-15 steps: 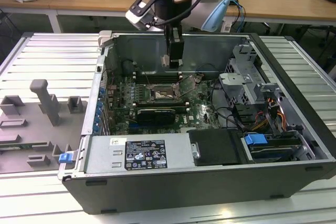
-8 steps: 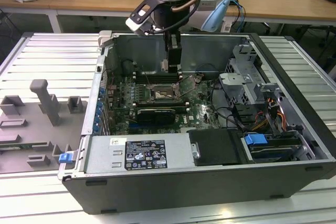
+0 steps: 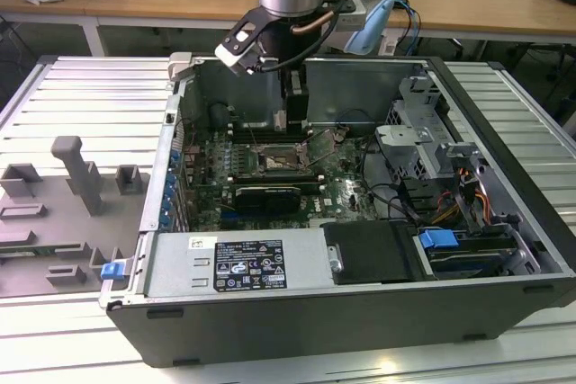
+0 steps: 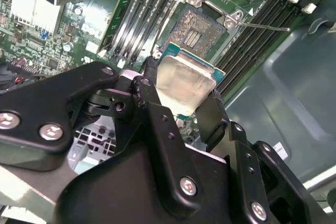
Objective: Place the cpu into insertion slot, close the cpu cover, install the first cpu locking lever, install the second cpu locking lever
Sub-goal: 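Place the cpu into insertion slot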
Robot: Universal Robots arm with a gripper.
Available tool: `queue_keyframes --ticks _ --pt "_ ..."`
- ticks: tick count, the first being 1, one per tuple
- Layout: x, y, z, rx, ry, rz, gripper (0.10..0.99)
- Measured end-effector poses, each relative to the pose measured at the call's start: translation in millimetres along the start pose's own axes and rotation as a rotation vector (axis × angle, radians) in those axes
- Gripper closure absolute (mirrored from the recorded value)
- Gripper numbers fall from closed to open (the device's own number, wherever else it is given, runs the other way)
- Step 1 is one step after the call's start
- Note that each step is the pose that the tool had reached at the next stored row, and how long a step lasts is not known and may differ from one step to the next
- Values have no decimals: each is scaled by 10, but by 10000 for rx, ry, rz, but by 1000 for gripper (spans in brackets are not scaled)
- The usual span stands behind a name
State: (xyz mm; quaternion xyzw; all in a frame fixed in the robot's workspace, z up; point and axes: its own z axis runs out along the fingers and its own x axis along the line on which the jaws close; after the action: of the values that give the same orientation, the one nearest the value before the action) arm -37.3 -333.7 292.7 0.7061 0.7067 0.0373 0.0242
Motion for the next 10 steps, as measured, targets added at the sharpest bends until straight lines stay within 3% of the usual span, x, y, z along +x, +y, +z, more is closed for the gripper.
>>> queue_keyframes --ticks 10 --pt "0 -27 203 1 -2 0 549"
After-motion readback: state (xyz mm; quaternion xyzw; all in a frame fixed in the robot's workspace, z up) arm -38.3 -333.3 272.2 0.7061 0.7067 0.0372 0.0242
